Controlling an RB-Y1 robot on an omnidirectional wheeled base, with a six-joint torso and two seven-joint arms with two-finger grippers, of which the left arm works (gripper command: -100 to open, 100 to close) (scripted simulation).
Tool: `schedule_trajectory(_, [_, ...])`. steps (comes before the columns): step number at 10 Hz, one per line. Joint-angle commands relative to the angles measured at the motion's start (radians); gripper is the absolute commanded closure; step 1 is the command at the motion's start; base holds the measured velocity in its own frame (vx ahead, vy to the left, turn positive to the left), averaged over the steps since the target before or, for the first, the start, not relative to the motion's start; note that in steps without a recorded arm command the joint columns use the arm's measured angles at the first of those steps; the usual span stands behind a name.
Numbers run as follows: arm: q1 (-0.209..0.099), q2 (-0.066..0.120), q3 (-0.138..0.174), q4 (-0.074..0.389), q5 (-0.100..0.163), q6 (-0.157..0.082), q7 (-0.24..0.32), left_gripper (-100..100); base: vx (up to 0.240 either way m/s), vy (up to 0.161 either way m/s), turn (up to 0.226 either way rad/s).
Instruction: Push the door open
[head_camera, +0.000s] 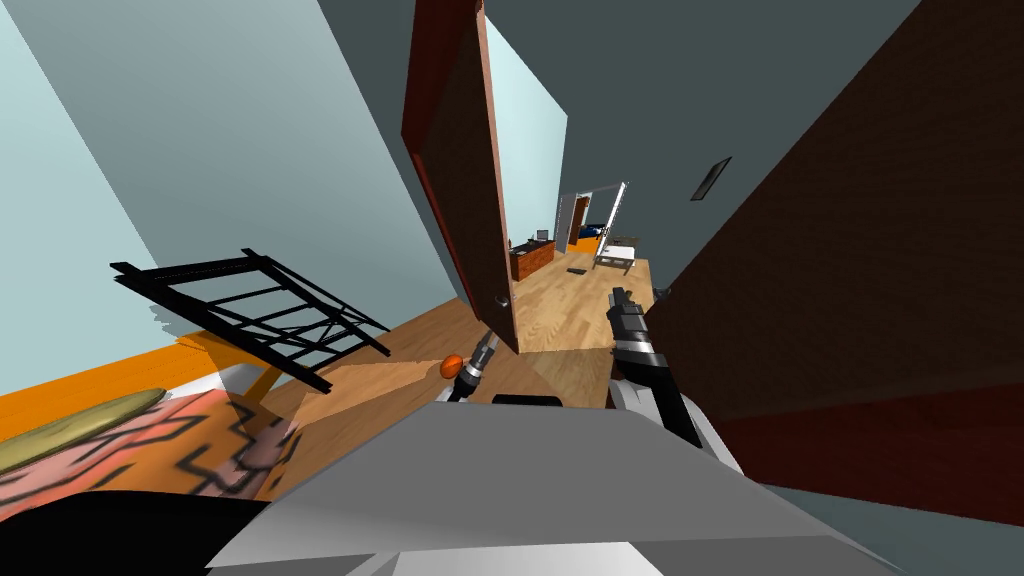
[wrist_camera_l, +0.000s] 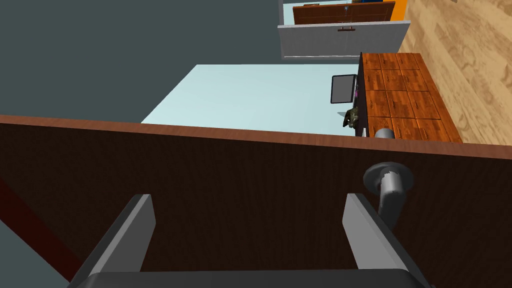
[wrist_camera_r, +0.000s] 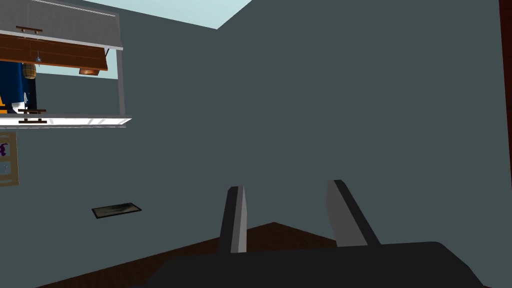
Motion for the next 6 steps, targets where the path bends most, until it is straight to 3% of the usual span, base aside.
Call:
schedule_trajectory(1, [-0.01,0.012,-0.013,0.04,-0.004,-0.015,0.013,-100,0.145,0.044,-0.01])
schedule_trajectory(6, [-0.036,0.039,-0.046,0.136,-0.015,-0.049,0.043,-100,0.136,0.028,-0.008])
